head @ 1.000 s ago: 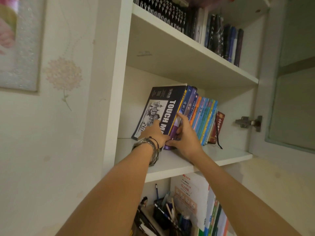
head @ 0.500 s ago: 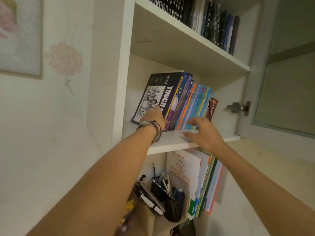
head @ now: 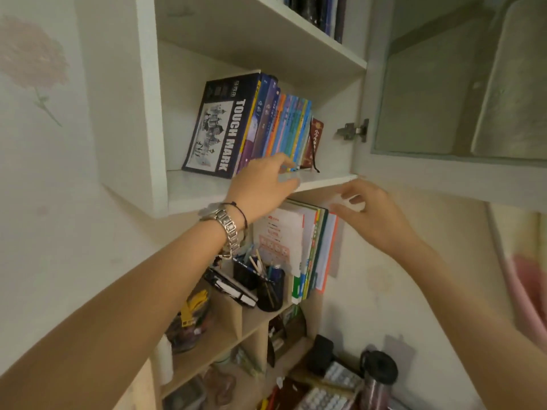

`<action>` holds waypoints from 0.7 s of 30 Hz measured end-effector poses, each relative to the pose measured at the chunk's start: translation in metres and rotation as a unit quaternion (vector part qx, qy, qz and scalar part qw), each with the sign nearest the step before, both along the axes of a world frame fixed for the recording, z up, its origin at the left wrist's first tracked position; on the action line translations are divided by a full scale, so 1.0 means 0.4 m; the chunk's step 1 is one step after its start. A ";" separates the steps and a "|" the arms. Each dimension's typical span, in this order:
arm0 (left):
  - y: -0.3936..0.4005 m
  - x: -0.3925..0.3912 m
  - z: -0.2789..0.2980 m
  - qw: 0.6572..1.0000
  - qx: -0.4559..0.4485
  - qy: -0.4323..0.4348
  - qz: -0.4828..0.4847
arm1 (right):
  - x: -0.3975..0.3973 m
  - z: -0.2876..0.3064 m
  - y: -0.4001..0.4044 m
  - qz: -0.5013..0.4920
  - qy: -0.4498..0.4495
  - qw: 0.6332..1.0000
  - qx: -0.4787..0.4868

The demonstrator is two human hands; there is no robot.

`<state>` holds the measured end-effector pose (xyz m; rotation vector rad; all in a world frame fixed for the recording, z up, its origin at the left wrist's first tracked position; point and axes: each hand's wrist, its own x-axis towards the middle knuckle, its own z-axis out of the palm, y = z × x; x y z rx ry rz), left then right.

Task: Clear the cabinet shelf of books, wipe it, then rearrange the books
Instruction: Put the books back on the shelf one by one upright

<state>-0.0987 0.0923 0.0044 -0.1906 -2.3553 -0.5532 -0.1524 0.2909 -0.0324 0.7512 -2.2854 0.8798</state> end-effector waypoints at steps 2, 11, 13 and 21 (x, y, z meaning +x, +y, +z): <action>0.026 0.029 -0.055 1.000 -0.004 0.009 -0.023 | 0.025 -0.054 0.020 -0.014 0.006 1.000 -0.007; 0.081 0.064 -0.427 0.994 0.019 -0.072 -0.082 | 0.133 -0.384 0.130 -0.080 -0.077 0.993 -0.028; 0.092 0.075 -0.508 0.988 0.040 -0.114 -0.093 | 0.154 -0.471 0.155 -0.089 -0.109 0.990 -0.027; 0.129 0.122 -0.842 0.955 0.046 -0.278 -0.098 | 0.275 -0.794 0.243 -0.161 -0.260 0.952 -0.014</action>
